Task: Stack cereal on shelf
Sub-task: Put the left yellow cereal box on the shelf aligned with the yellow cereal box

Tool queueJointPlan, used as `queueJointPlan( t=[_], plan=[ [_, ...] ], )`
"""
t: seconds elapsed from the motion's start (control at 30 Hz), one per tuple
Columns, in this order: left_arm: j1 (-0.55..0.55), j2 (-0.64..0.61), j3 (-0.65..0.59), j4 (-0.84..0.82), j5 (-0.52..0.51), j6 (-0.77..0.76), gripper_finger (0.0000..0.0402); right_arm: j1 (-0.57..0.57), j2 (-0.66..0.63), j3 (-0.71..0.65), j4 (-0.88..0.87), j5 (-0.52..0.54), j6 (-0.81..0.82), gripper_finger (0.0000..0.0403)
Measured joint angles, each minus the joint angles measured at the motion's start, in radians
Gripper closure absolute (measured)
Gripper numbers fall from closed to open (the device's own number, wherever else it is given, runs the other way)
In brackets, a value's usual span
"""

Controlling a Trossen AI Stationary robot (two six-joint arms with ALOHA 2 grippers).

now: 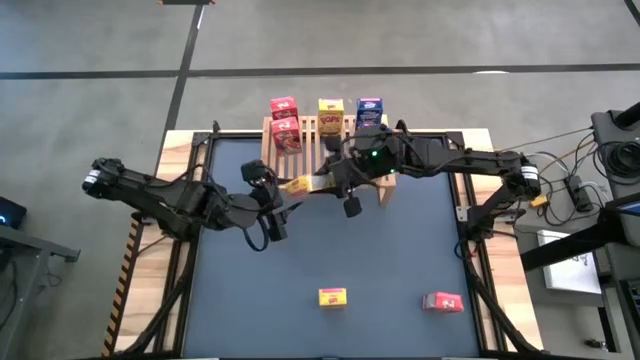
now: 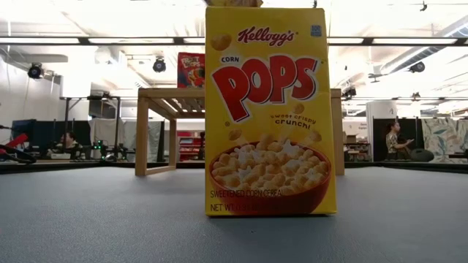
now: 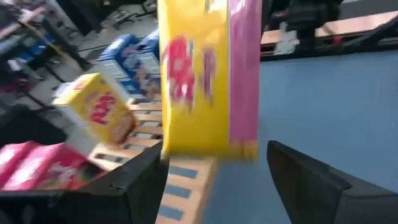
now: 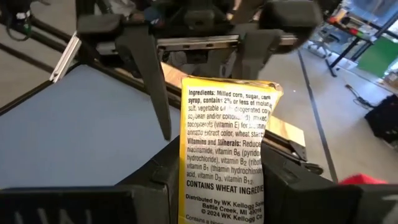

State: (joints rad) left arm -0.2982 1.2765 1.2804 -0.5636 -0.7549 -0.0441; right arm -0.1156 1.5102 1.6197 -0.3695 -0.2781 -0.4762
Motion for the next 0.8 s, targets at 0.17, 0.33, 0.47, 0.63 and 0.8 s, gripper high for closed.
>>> queueJointPlan(
  t=[0.17,0.33,0.47,0.63,0.8],
  plan=[
    [-0.043,-0.063,-0.038,0.010,-0.080,0.000,0.0139,-0.036,-0.027,-0.007,0.000,-0.032,0.017,0.0277],
    [-0.083,-0.157,-0.172,0.178,-0.100,0.043,0.0139,-0.084,-0.067,-0.019,0.011,-0.168,0.057,0.0277],
    [-0.098,-0.254,-0.373,0.498,-0.100,0.155,0.0139,-0.110,-0.105,-0.081,0.068,-0.227,0.097,0.0279],
    [-0.087,-0.327,-0.643,1.095,-0.021,0.336,0.0138,-0.112,-0.177,-0.246,0.368,-0.228,0.162,0.0276],
    [-0.046,-0.295,-0.801,1.525,0.056,0.427,0.0138,-0.112,-0.222,-0.410,0.655,-0.224,0.252,0.0275]
  ],
)
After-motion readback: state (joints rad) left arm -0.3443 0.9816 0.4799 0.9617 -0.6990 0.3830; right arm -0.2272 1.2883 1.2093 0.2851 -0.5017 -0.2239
